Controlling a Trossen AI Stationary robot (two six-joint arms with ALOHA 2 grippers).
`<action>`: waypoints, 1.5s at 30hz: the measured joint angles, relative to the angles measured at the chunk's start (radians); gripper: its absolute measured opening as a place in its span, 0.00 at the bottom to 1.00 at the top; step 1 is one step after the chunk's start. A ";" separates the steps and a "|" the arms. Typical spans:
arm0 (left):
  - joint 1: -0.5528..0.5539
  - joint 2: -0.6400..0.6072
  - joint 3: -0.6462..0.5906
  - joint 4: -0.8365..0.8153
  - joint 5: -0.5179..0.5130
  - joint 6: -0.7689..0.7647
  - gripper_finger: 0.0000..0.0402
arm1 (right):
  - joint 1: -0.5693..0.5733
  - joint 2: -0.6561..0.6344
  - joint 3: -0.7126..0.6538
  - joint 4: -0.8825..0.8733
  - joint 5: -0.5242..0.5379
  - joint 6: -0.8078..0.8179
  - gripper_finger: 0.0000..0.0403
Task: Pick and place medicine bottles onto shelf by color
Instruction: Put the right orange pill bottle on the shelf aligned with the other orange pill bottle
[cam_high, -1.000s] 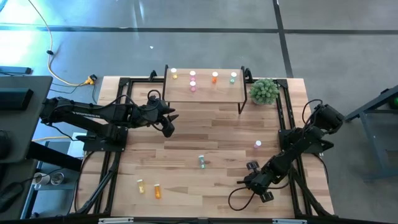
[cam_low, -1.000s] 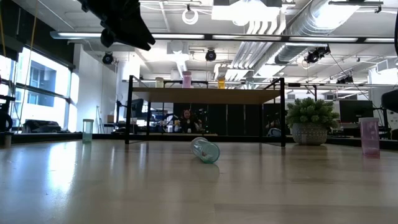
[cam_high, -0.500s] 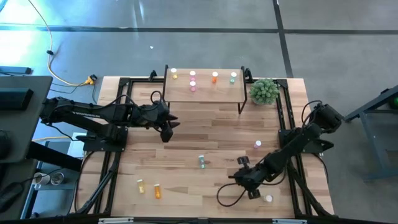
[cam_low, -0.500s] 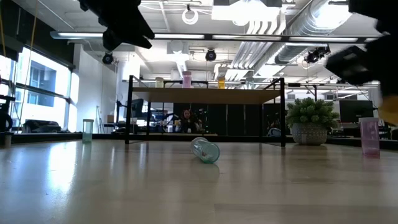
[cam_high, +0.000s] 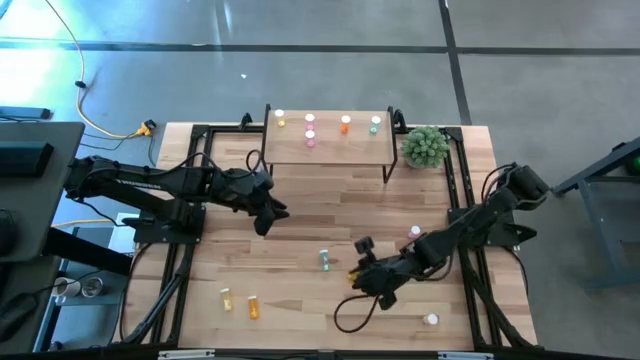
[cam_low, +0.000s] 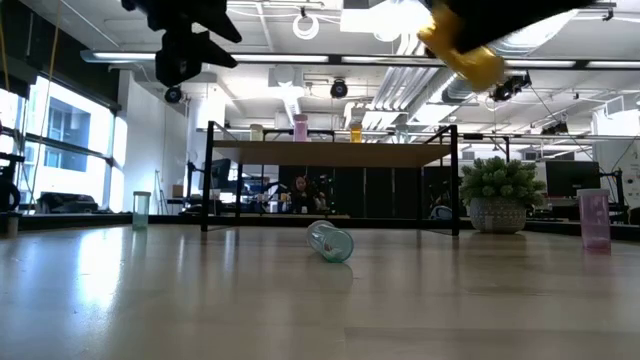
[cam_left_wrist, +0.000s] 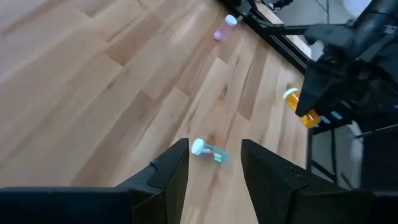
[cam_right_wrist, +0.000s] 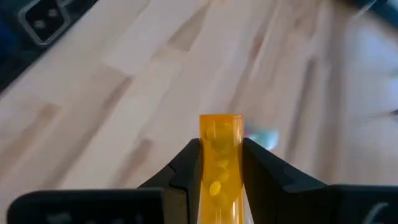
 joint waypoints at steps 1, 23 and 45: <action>0.000 0.000 0.000 0.000 0.010 -0.007 0.34 | -0.010 0.000 0.014 0.000 0.012 -0.041 0.20; -0.001 0.000 0.000 0.190 0.148 -0.113 0.34 | -0.161 -0.001 0.067 0.108 0.288 -1.101 0.20; -0.001 0.117 0.002 0.407 0.149 -0.055 0.34 | -0.263 -0.001 0.067 0.335 0.288 -1.583 0.20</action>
